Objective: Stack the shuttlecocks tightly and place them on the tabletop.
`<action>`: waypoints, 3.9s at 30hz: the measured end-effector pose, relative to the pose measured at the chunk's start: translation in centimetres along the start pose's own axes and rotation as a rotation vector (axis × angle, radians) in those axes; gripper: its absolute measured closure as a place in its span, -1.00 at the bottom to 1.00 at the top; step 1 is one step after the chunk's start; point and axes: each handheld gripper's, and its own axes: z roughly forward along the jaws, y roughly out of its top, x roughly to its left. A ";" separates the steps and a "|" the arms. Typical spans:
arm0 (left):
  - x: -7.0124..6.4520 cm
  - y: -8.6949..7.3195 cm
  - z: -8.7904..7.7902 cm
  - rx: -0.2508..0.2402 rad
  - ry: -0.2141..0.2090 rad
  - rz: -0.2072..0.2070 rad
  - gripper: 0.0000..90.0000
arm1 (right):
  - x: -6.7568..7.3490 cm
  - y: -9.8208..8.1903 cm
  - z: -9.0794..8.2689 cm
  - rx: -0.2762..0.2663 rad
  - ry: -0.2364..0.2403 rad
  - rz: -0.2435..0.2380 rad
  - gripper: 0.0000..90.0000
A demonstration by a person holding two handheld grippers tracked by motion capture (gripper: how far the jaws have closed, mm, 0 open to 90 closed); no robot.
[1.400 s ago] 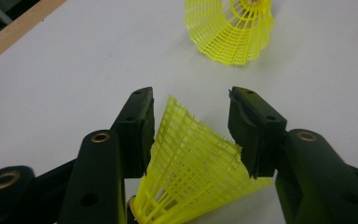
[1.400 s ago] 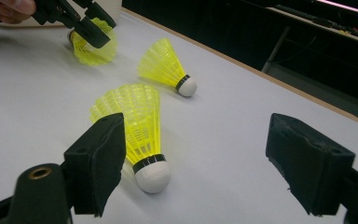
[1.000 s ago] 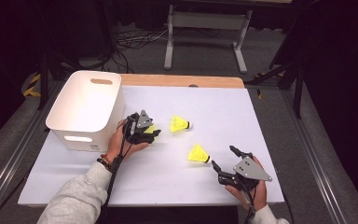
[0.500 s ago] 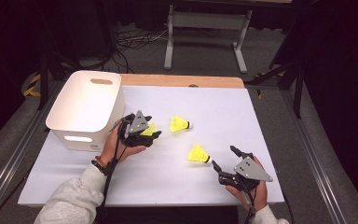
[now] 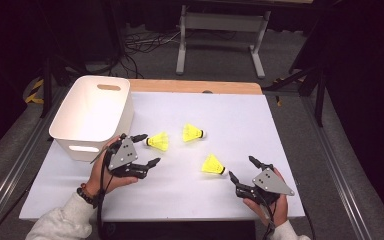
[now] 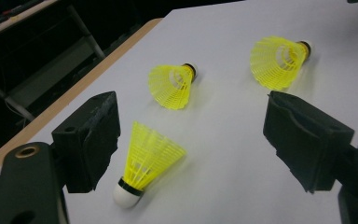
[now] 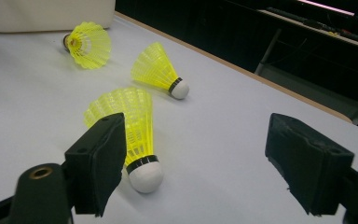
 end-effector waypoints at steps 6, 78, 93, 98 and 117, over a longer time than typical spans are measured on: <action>-1.1 -1.7 -1.8 -0.015 -0.006 0.014 -0.62 | 0.1 0.0 0.0 0.002 0.003 0.000 -0.52; -0.5 -9.2 -8.6 -0.008 0.031 -0.201 -0.85 | -0.7 10.1 8.0 0.071 0.226 -0.024 -0.65; -0.1 -9.5 -8.6 -0.021 0.031 -0.219 -0.85 | 0.4 13.0 15.4 0.258 0.258 -0.069 -0.42; -0.1 -9.6 -8.7 -0.022 0.027 -0.209 -0.85 | 1.0 13.4 17.8 0.322 0.265 -0.090 -0.40; -0.4 -9.8 -8.9 -0.026 0.001 -0.199 -0.84 | 2.3 11.9 23.4 0.526 0.221 -0.149 0.35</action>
